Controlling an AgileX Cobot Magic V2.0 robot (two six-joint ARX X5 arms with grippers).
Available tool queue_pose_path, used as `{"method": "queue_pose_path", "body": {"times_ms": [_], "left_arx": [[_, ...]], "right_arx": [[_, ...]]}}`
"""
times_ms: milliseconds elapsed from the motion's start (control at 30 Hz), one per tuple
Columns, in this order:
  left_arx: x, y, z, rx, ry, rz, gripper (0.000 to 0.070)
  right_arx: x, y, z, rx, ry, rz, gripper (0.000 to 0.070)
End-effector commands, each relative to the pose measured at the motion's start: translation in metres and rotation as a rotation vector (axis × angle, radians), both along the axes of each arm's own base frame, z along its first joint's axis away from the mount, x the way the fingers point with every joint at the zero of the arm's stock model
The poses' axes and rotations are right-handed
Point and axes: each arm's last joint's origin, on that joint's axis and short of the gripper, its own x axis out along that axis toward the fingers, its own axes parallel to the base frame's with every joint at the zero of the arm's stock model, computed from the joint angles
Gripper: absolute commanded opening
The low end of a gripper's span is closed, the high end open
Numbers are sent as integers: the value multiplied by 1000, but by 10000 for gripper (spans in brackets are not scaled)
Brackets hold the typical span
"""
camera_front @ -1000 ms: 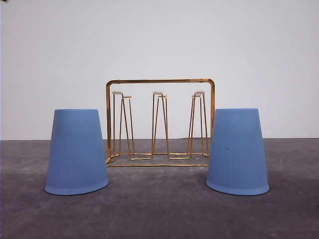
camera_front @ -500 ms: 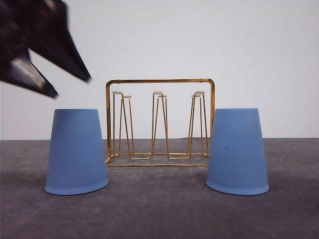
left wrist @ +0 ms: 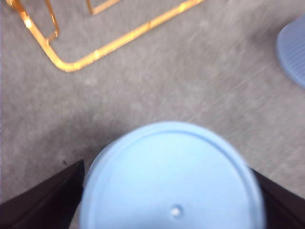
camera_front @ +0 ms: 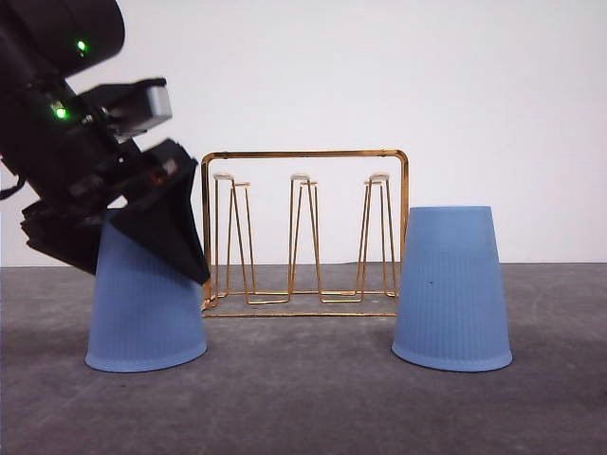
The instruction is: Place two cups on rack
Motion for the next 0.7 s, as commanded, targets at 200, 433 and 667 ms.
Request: {"method": "queue_pose_path", "body": {"times_ms": [200, 433, 667], "left_arx": [[3, -4, 2, -5, -5, -1, 416], [5, -6, 13, -22, -24, 6, 416], [10, -8, 37, -23, -19, 9, 340]], "right_arx": [[1, 1, 8, 15, -51, 2, 463], [1, 0, 8, 14, -51, -1, 463], [1, 0, 8, 25, -45, -6, 463]]}}
